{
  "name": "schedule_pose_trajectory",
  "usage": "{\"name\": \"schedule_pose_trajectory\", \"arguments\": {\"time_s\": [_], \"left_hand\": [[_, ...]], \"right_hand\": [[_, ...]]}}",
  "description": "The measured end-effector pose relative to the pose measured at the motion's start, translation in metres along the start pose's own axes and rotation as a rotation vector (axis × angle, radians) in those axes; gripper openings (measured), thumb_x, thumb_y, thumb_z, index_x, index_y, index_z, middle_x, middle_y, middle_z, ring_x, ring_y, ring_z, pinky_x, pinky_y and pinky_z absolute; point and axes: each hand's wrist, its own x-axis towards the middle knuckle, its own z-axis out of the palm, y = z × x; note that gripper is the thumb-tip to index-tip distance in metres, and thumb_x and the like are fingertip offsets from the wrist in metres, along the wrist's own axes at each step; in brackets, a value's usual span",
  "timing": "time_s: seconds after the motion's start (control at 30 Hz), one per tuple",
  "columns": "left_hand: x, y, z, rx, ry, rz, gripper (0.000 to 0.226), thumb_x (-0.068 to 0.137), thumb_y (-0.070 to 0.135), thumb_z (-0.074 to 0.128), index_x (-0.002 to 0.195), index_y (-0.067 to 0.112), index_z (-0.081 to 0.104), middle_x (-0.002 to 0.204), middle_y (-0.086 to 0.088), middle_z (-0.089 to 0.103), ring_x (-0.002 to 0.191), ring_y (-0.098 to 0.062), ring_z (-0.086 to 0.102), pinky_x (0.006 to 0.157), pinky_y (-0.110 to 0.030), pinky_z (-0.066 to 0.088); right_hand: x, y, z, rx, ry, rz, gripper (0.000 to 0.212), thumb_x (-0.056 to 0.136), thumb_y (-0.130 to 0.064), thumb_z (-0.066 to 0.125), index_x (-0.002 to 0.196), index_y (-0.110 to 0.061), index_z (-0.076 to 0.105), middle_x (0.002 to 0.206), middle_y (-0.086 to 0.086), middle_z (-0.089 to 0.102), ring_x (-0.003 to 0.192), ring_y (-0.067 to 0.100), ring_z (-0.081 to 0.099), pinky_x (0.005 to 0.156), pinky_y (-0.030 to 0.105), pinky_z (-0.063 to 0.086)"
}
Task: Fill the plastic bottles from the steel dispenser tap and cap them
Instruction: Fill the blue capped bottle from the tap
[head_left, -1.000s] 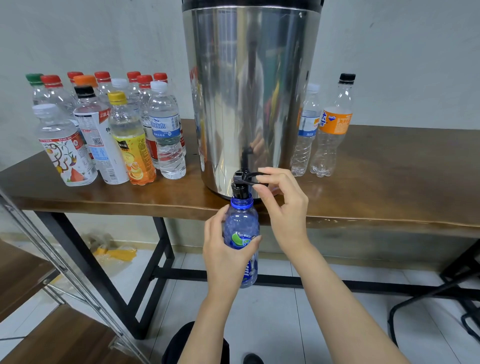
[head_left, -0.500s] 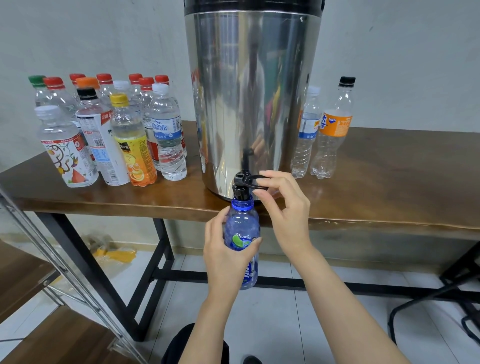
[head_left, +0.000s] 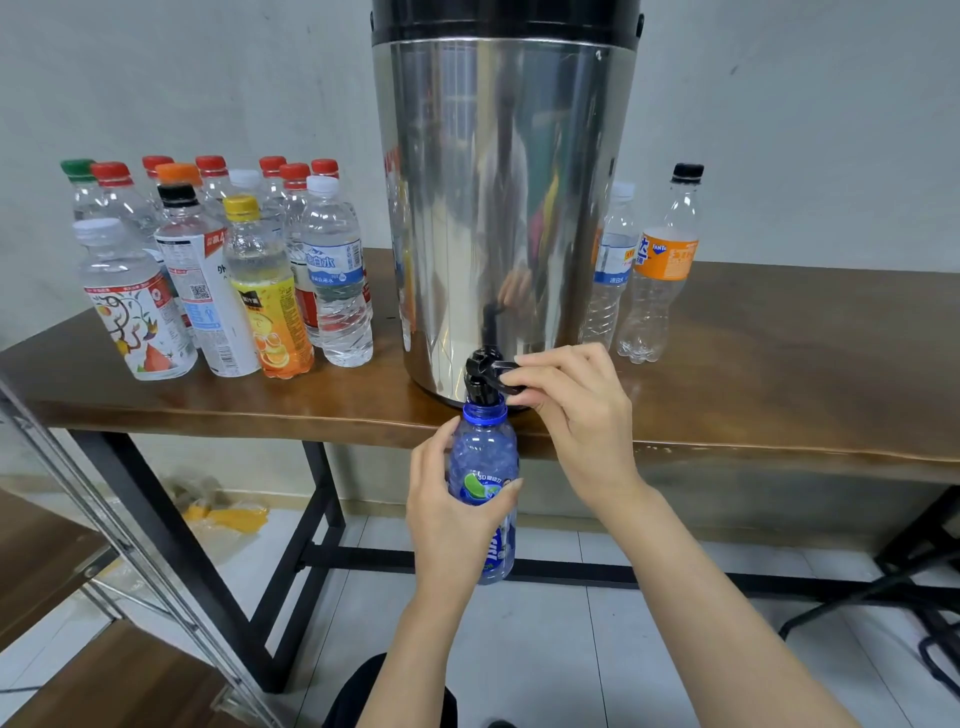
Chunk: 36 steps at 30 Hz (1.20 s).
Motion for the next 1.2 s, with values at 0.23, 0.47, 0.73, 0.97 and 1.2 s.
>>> {"name": "schedule_pose_trajectory", "arguments": {"time_s": [0.23, 0.47, 0.73, 0.97, 1.2], "left_hand": [[0.001, -0.003, 0.0, 0.0, 0.002, -0.004, 0.081, 0.064, 0.017, 0.092, 0.129, 0.036, 0.049, 0.123, 0.013, 0.054, 0.113, 0.004, 0.054, 0.088, -0.01, 0.048], [0.001, -0.003, 0.001, -0.029, 0.01, -0.002, 0.081, 0.063, 0.014, 0.092, 0.131, 0.033, 0.052, 0.124, 0.016, 0.054, 0.115, -0.001, 0.056, 0.093, -0.028, 0.054], [0.001, -0.003, -0.001, -0.053, -0.001, -0.006, 0.079, 0.062, 0.012, 0.092, 0.129, 0.03, 0.054, 0.123, 0.014, 0.055, 0.114, 0.001, 0.056, 0.092, -0.024, 0.053], [-0.003, -0.002, 0.002, -0.042, 0.012, -0.016, 0.077, 0.063, 0.016, 0.093, 0.126, 0.034, 0.054, 0.121, 0.017, 0.055, 0.111, 0.003, 0.057, 0.09, -0.025, 0.054], [-0.016, -0.006, 0.005, -0.027, -0.013, -0.073, 0.079, 0.062, 0.018, 0.093, 0.118, 0.052, 0.049, 0.118, 0.026, 0.053, 0.108, 0.001, 0.06, 0.09, -0.035, 0.057]], "right_hand": [[0.026, -0.002, -0.002, -0.068, -0.028, -0.183, 0.018, 0.091, -0.017, 0.062, 0.091, -0.006, 0.076, 0.089, 0.0, 0.071, 0.09, 0.016, 0.048, 0.072, 0.021, 0.05], [0.064, -0.012, 0.021, -0.044, -0.119, -0.09, 0.022, 0.091, -0.024, 0.057, 0.088, -0.012, 0.076, 0.082, -0.002, 0.066, 0.087, 0.013, 0.044, 0.074, 0.018, 0.039], [0.049, -0.004, 0.0, 0.252, -0.087, 0.323, 0.022, 0.084, -0.023, 0.075, 0.106, -0.023, 0.074, 0.087, -0.031, 0.061, 0.086, 0.01, 0.051, 0.075, 0.023, 0.046], [0.006, 0.067, -0.031, -0.139, -0.593, 0.71, 0.051, 0.082, -0.034, 0.079, 0.128, -0.019, 0.061, 0.124, 0.003, 0.059, 0.101, 0.016, 0.054, 0.088, 0.028, 0.043], [-0.004, 0.071, -0.032, -0.376, -0.939, 0.586, 0.053, 0.095, -0.042, 0.062, 0.144, -0.029, 0.046, 0.139, -0.002, 0.047, 0.124, 0.022, 0.036, 0.092, 0.036, 0.041]]}}
